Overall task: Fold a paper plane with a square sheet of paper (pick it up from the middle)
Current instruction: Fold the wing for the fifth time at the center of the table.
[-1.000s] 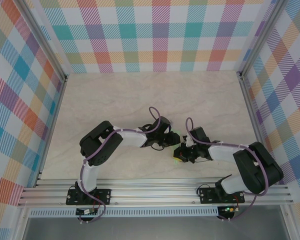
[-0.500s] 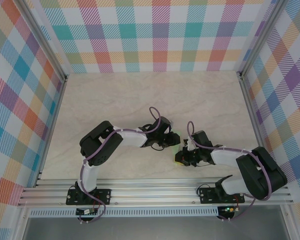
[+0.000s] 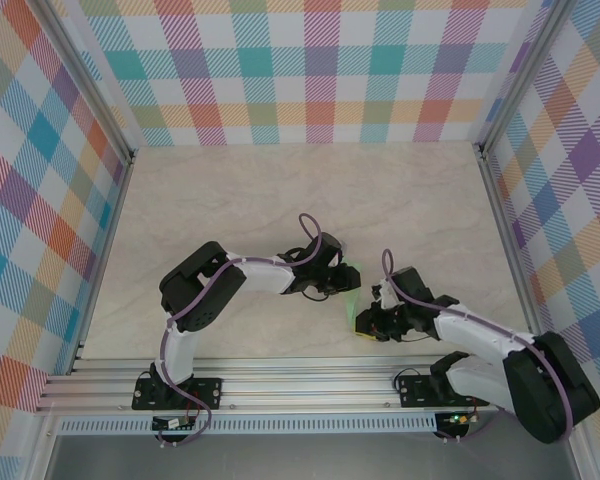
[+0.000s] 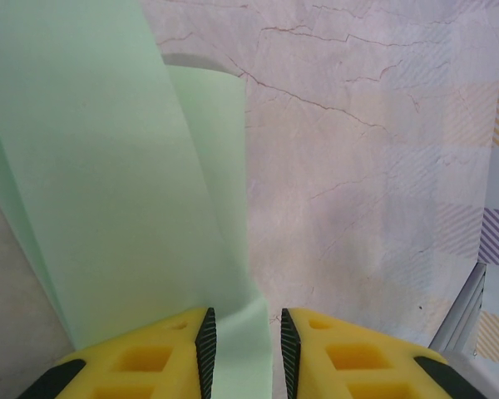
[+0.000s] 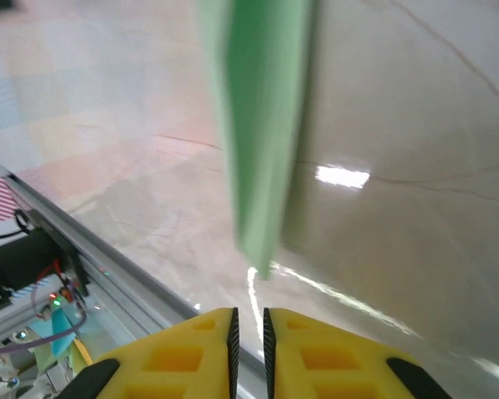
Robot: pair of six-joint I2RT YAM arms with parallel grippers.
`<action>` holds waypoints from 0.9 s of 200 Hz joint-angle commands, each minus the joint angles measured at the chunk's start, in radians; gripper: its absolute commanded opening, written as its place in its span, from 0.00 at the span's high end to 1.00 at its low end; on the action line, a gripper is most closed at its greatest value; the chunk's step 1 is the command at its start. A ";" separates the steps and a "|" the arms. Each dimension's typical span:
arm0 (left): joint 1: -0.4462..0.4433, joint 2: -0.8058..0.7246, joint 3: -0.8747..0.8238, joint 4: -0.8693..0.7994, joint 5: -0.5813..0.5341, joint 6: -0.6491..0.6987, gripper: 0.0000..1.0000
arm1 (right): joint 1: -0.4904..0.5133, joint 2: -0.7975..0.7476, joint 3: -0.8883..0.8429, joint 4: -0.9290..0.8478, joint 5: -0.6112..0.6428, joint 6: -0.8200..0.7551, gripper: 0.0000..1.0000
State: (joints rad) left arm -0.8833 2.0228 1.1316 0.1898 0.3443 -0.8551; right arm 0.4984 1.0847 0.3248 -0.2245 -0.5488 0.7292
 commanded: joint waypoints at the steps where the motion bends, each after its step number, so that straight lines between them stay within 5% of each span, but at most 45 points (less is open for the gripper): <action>1: -0.006 0.040 0.008 -0.031 0.008 0.002 0.70 | 0.000 -0.032 0.061 0.044 0.031 0.056 0.81; 61: -0.009 0.042 0.022 -0.020 0.029 0.003 0.70 | -0.003 0.197 0.081 0.270 0.099 0.131 0.80; 123: -0.005 0.014 0.053 -0.068 0.007 0.062 0.67 | -0.005 0.346 0.047 0.094 0.148 -0.010 0.89; 180: 0.040 0.046 0.074 -0.006 0.035 0.116 0.65 | -0.005 0.323 0.036 0.049 0.136 -0.016 0.92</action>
State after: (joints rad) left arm -0.8715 2.0396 1.1877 0.1379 0.3592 -0.7841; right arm 0.4858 1.3857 0.4015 -0.0181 -0.4805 0.7452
